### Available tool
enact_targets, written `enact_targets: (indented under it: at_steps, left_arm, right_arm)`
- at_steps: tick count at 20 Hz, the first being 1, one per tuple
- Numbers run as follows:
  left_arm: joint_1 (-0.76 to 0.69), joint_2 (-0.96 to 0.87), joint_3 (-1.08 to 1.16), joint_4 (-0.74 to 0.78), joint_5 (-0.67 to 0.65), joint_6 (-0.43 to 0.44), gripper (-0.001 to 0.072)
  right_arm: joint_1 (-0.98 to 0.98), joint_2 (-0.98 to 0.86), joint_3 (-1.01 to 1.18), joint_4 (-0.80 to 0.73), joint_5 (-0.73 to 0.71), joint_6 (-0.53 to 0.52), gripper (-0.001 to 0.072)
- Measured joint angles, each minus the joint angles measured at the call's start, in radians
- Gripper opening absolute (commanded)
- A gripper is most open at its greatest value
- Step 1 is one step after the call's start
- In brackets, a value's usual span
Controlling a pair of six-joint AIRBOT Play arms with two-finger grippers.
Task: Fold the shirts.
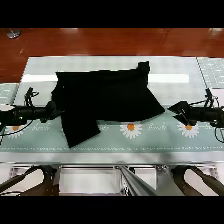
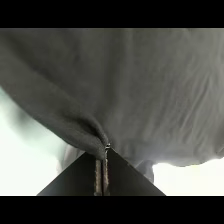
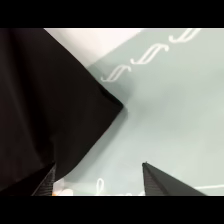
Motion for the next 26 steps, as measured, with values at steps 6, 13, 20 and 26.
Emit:
enact_targets:
  at_steps: [6,13,20,26]
  left_arm:
    - [-0.002,0.000,0.016,-0.001,-0.035,0.002,0.0021]
    - [-0.002,0.000,0.018,-0.001,-0.053,0.002,0.0020]
    - [0.015,0.027,0.120,-0.040,-0.105,0.002,0.0020]
    - [0.037,0.129,0.590,-0.221,-0.142,0.012,0.0020]
  right_arm:
    - [0.100,-0.175,0.075,0.006,-0.032,0.028,0.0619]
    - [0.217,-0.355,0.227,0.028,-0.056,0.069,0.0115]
    - [0.263,-0.386,0.481,-0.042,0.036,0.084,0.0026]
    - [0.264,-0.239,1.030,-0.147,0.171,0.122,0.0026]
